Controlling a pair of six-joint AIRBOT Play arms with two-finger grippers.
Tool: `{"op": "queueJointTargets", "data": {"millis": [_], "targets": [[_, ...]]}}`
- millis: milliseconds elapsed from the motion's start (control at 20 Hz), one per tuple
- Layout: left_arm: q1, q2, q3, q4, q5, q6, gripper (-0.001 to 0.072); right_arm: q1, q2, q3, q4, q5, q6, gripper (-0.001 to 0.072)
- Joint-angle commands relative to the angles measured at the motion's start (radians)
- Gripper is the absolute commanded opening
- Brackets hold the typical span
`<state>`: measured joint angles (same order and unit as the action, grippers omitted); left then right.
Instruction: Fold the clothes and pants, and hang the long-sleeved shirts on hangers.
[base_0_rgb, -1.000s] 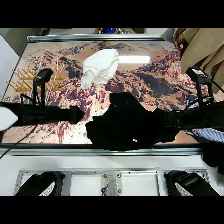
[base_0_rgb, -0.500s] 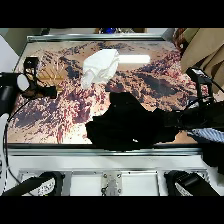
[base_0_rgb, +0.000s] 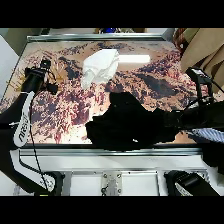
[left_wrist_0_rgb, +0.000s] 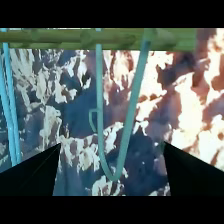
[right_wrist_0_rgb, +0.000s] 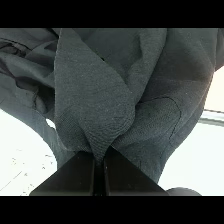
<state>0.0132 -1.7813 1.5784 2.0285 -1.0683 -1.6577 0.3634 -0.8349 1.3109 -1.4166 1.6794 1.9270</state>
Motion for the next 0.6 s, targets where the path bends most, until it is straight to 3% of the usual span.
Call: {"op": "queueJointTargets", "data": {"millis": [0, 400, 550], "targets": [[0.011, -0.123, 0.066, 0.048, 0.005, 0.001, 0.0703, 0.000, -0.001, 0.000, 0.000, 0.000, 0.000, 0.0029], [0.041, -0.241, 0.120, 0.046, 0.004, -0.020, 0.0703, 0.000, -0.001, 0.000, 0.000, 0.000, 0.000, 0.0029], [0.041, -0.241, 0.120, 0.046, 0.017, -0.026, 0.0476, 0.000, -0.001, 0.000, 0.000, 0.000, 0.000, 0.0029]]}}
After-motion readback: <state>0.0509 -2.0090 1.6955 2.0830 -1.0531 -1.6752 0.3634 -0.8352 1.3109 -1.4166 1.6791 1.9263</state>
